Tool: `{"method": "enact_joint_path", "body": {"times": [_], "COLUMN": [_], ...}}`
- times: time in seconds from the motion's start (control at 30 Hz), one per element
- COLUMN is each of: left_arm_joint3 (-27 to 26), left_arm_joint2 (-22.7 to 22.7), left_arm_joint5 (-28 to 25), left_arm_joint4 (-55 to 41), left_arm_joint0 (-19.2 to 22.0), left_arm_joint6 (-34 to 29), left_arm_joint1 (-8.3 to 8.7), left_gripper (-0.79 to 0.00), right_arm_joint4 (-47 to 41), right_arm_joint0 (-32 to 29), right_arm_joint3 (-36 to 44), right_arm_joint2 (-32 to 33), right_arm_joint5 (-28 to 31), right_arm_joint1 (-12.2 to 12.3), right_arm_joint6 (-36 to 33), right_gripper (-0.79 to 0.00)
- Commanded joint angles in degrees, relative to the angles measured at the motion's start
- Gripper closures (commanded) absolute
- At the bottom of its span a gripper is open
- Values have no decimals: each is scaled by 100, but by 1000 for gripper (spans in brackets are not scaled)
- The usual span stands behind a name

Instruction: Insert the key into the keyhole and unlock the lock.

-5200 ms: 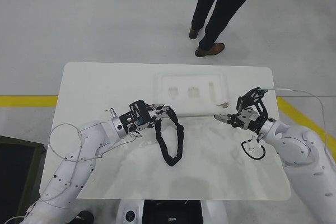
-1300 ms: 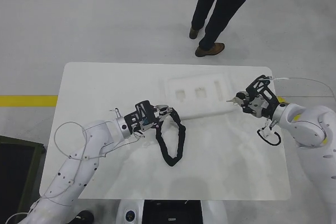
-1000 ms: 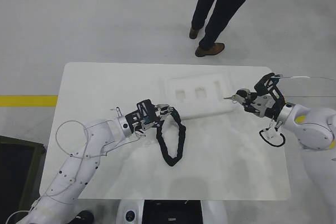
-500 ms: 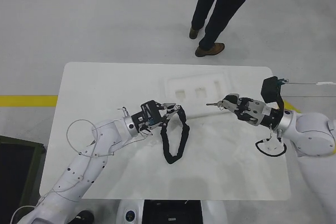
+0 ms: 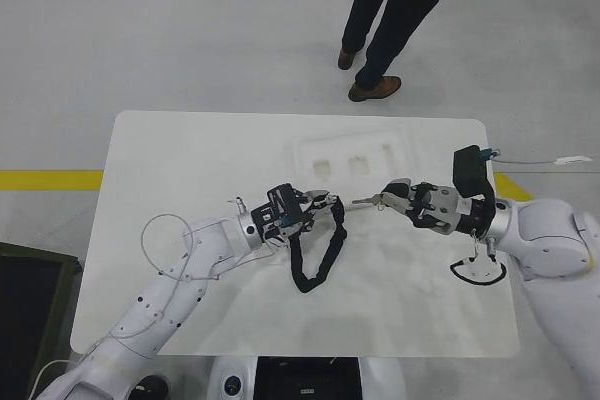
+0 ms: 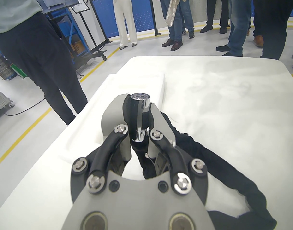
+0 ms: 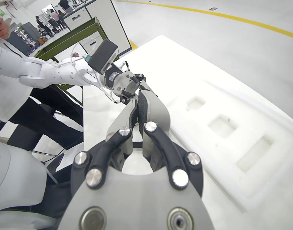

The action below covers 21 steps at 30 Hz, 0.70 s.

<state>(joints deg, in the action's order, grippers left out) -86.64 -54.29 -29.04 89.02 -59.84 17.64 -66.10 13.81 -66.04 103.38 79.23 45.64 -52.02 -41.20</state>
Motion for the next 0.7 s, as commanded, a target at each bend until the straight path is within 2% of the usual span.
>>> {"method": "enact_joint_path", "body": {"times": [0.0,0.43,0.67], "left_arm_joint3": [-30,19,23], "left_arm_joint2": [70,380,387], "left_arm_joint5": [136,1257,1290], "left_arm_joint4": [162,640,656], "left_arm_joint0": [30,-103,-111], "left_arm_joint6": [-83,85,96], "left_arm_joint1": [-21,-175,-180], "left_gripper": [0,0,0], "right_arm_joint4": [-25,284,284], "right_arm_joint0": [39,211,211], "right_arm_joint3": [19,34,34], "right_arm_joint2": [-80,-239,-239], "right_arm_joint5": [-61,-597,-597], "right_arm_joint1": [-3,9,9], "right_arm_joint6": [-45,-202,-202], "right_gripper": [0,0,0]}}
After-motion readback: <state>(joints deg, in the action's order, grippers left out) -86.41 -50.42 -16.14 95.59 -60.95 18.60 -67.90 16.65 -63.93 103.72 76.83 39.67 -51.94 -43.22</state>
